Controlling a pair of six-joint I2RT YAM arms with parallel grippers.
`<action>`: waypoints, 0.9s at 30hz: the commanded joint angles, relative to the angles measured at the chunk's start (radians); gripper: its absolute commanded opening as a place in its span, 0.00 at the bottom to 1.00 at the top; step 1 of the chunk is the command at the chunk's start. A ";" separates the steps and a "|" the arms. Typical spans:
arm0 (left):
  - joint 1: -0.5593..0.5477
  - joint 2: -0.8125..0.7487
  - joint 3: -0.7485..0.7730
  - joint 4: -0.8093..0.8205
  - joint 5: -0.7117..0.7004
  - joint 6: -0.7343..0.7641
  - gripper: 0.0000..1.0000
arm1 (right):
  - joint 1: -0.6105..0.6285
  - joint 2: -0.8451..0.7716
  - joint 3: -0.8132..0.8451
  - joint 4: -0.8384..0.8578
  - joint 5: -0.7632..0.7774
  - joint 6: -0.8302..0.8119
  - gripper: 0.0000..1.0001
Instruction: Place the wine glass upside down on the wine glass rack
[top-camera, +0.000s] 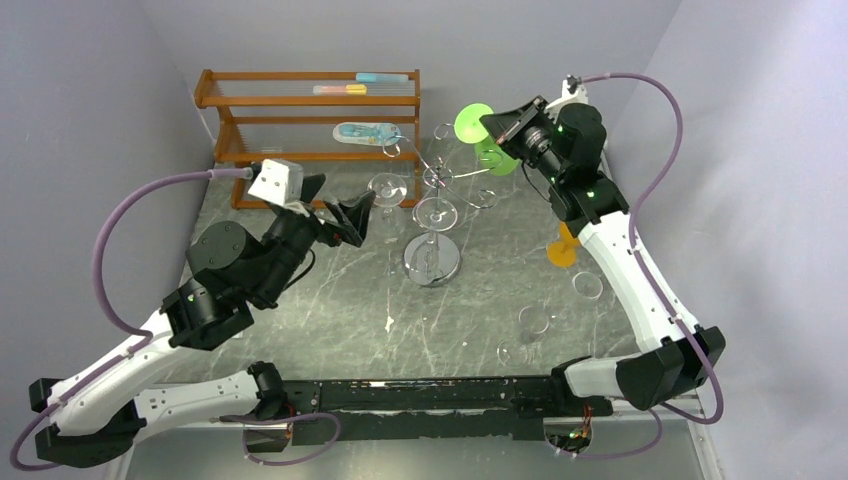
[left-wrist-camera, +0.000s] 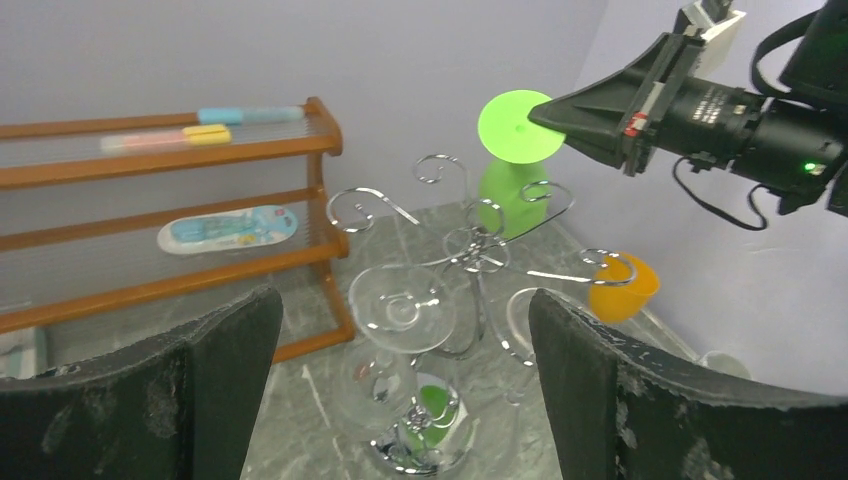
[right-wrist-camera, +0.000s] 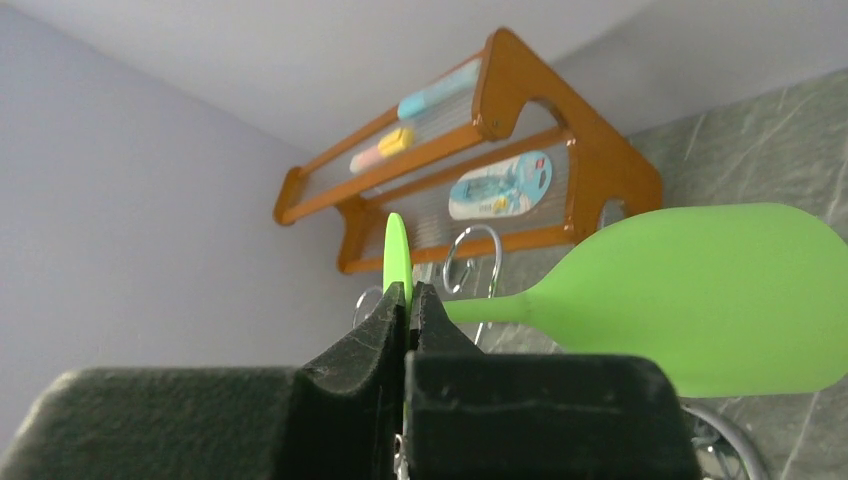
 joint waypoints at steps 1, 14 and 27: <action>-0.003 -0.022 -0.052 0.021 -0.107 0.034 0.97 | -0.012 0.002 -0.031 0.043 -0.147 0.038 0.00; -0.003 -0.031 -0.113 0.092 -0.137 0.070 0.96 | -0.027 -0.040 -0.072 -0.042 -0.196 0.097 0.00; -0.003 -0.026 -0.127 0.094 -0.121 0.065 0.97 | -0.054 -0.027 0.004 -0.213 -0.201 0.112 0.00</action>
